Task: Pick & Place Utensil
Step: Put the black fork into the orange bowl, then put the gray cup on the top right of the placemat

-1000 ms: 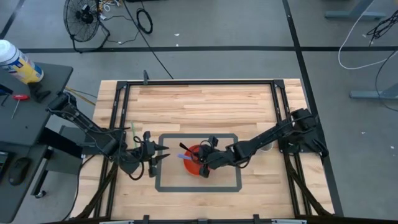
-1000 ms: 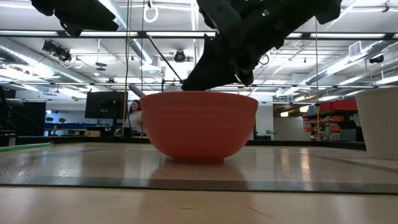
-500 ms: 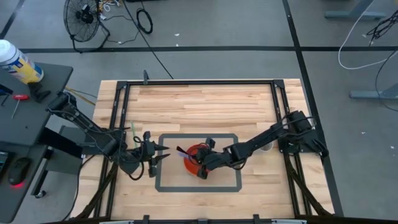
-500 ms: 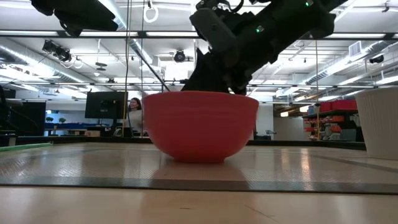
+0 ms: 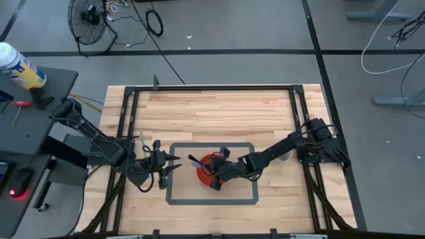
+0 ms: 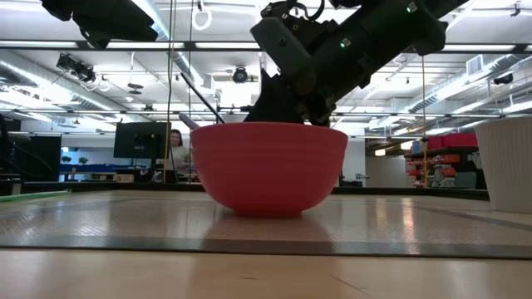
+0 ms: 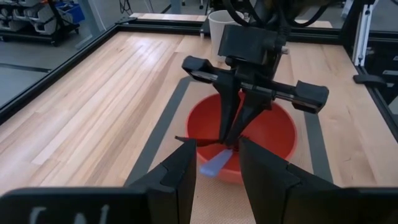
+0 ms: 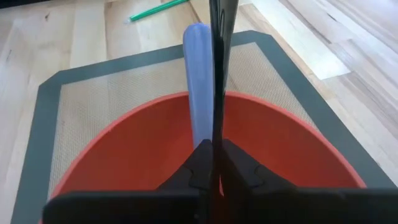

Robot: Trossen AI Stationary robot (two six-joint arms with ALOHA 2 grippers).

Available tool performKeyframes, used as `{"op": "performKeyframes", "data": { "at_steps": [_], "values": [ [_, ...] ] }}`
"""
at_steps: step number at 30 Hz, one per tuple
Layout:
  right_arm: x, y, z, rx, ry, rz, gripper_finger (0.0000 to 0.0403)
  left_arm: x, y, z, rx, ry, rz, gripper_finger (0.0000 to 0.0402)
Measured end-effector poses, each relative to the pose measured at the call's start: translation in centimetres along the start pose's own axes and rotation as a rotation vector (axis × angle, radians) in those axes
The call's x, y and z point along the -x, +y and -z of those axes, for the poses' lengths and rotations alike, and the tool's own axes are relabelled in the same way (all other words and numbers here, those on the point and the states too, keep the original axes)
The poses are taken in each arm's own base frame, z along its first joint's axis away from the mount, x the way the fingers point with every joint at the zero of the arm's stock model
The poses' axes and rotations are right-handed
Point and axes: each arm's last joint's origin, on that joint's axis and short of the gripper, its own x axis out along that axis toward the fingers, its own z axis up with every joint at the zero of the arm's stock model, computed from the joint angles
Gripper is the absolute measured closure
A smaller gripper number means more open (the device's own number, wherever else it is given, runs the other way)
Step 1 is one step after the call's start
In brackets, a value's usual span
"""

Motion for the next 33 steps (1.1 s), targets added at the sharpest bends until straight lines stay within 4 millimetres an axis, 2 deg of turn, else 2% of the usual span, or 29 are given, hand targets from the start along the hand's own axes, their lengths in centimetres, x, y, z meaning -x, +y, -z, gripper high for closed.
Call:
{"op": "performKeyframes", "data": {
  "at_steps": [12,22,28,33],
  "values": [
    [-0.2,-0.6,0.1,-0.019,0.027,0.024,0.0341,0.0,0.0,0.0,0.006,0.0,0.0,0.0275],
    [0.1,-0.3,0.1,0.045,0.028,0.016,0.0337,0.0,0.0,0.0,0.006,0.0,0.0,0.0275],
    [2.6,0.5,-1.2,0.084,0.006,-0.02,0.0337,0.0,0.0,0.0,0.006,0.0,0.0,0.0275],
    [6.7,1.3,-1.7,0.144,0.067,-0.047,0.0337,0.0,0.0,0.0,0.006,0.0,0.0,0.0275]
  ]
}}
